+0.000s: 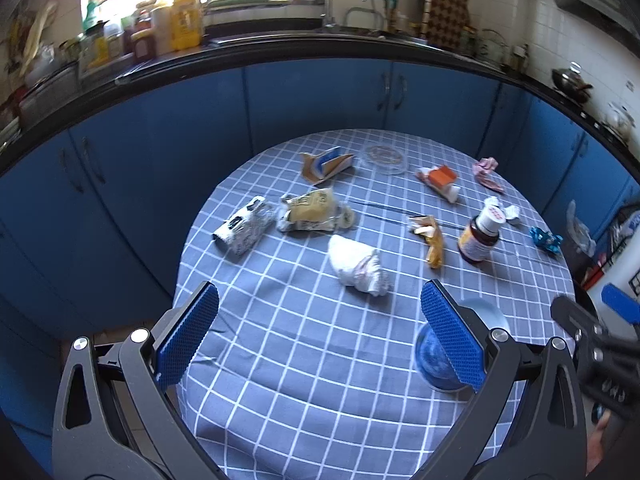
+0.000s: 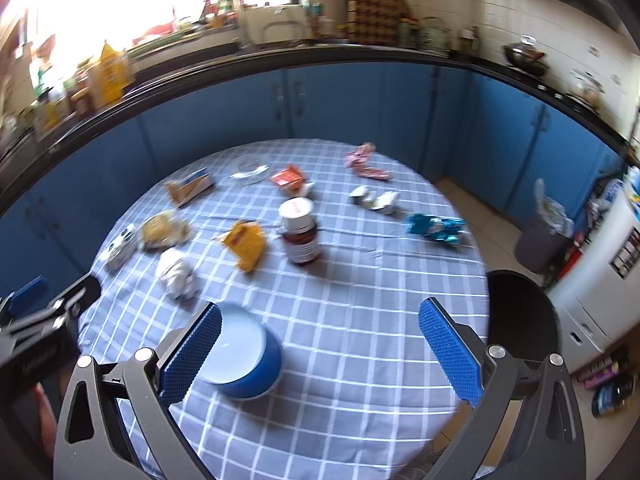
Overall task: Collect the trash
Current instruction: 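Grasp the blue bowl with the right tool while the left grasps the white tissue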
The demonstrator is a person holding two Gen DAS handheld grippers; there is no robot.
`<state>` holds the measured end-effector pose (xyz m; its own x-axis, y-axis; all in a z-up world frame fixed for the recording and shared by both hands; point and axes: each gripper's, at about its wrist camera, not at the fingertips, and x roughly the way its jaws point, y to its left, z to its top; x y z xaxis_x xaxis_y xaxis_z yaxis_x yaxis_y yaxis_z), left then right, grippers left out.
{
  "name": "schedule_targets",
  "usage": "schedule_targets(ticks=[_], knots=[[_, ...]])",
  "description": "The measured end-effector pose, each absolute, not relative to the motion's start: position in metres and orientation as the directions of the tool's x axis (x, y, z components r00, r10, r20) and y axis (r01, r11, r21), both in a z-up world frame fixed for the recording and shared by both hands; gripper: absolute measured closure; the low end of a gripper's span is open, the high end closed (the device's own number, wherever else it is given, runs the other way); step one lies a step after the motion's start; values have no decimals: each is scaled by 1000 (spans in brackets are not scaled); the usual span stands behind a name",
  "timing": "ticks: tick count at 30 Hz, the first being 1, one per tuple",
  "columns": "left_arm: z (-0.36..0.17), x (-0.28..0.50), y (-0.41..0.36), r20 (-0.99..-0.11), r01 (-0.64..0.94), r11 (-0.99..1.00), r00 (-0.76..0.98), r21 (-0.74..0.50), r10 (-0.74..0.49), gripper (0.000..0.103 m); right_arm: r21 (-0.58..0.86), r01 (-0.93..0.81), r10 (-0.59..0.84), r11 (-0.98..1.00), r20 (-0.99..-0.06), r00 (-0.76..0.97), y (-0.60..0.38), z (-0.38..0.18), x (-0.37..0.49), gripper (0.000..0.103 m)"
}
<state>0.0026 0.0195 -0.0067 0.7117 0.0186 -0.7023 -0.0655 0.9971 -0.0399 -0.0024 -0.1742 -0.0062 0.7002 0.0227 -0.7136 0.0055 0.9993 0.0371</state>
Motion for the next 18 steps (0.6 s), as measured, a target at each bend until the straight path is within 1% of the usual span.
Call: schedule_targets(ticks=[3, 8, 15, 18], knots=[[-9, 3, 28, -696, -107, 994, 716, -29, 57, 3, 27, -52, 56, 998, -724, 687, -159, -13, -1, 7], [-15, 5, 38, -694, -130, 991, 716, -19, 80, 3, 42, -129, 115, 991, -764, 634, -139, -33, 6, 7], [-37, 18, 45, -739, -116, 993, 672, -32, 55, 3, 28, -180, 127, 983, -814, 567, -120, -59, 22, 7], [-46, 23, 46, -755, -111, 993, 654, -28, 52, 3, 60, -176, 146, 983, -833, 534, -121, -70, 32, 7]])
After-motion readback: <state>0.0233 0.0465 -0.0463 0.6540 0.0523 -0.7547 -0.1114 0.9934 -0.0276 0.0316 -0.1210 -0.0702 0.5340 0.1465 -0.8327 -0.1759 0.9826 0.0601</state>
